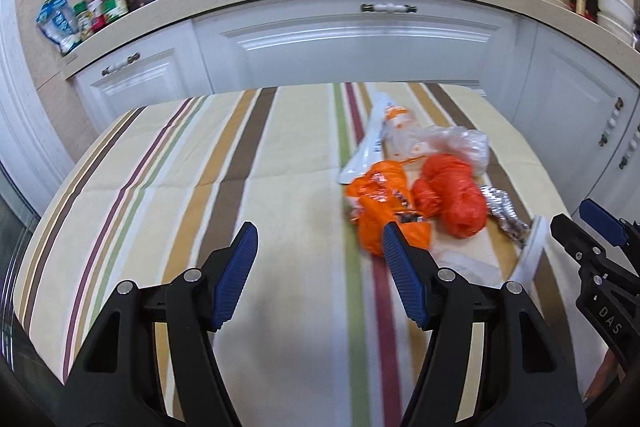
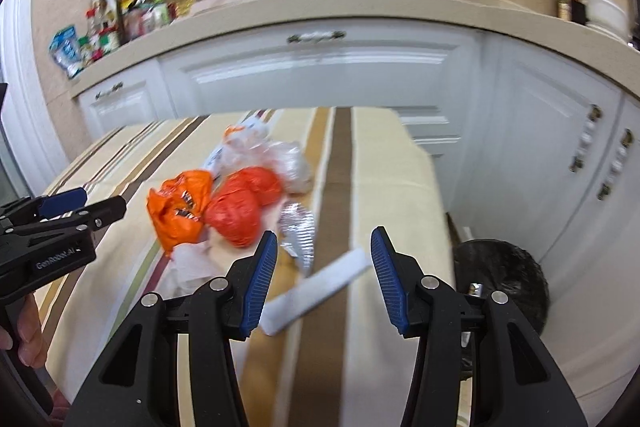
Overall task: Collect trash
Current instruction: 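Return both tools to the table and grasp the foil wrapper with the right gripper, then lift the foil wrapper with the right gripper while the left grasps a white tissue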
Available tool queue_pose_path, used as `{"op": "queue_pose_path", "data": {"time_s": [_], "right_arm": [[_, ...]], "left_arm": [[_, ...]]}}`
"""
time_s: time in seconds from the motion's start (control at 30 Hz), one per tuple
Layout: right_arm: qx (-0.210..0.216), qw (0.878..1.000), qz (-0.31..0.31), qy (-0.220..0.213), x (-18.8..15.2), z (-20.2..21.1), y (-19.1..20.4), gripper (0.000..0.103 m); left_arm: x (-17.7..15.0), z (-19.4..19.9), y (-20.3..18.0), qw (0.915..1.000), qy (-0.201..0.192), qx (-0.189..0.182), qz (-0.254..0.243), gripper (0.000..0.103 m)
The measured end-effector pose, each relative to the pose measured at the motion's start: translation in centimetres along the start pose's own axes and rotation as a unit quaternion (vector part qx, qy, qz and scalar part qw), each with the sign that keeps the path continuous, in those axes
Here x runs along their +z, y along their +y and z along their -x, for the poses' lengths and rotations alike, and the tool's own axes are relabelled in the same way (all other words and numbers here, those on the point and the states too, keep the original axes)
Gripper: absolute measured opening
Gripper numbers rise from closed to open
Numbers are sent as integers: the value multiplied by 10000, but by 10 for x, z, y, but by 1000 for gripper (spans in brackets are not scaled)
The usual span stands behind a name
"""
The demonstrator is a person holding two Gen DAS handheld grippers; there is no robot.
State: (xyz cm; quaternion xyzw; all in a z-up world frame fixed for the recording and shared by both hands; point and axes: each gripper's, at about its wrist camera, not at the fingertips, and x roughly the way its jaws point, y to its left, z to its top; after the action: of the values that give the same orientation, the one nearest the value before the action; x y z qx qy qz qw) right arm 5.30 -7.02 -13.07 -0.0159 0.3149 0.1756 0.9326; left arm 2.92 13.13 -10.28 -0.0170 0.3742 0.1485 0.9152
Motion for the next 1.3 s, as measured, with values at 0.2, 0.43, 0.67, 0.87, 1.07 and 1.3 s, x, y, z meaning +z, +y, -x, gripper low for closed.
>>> {"op": "queue_pose_path", "data": {"time_s": [0.2,0.43,0.67,0.87,1.07,1.3], "right_arm": [[90,9990,167,416,1,-25,15,42],[70,9965,189,808,2,-44,17,14],[85,9982,225,554,6,-36,17,6],[61,9994,171,291,9,-19,8,6],[-42,10000,11,59,7,2,-12,6],[-292,9994,-161,-78,-3,21,-39,6]], "left_arm": [[-3,-6,20,9998,86,35,199,63],[-3,-12,23,9995,141,-93,265,63],[-4,-12,10,9992,180,-293,186,63],[-5,-4,-13,9984,128,-552,51,63],[-9,2,-44,9968,98,-758,-220,63],[-18,-7,-71,9964,176,-716,-412,63]]}}
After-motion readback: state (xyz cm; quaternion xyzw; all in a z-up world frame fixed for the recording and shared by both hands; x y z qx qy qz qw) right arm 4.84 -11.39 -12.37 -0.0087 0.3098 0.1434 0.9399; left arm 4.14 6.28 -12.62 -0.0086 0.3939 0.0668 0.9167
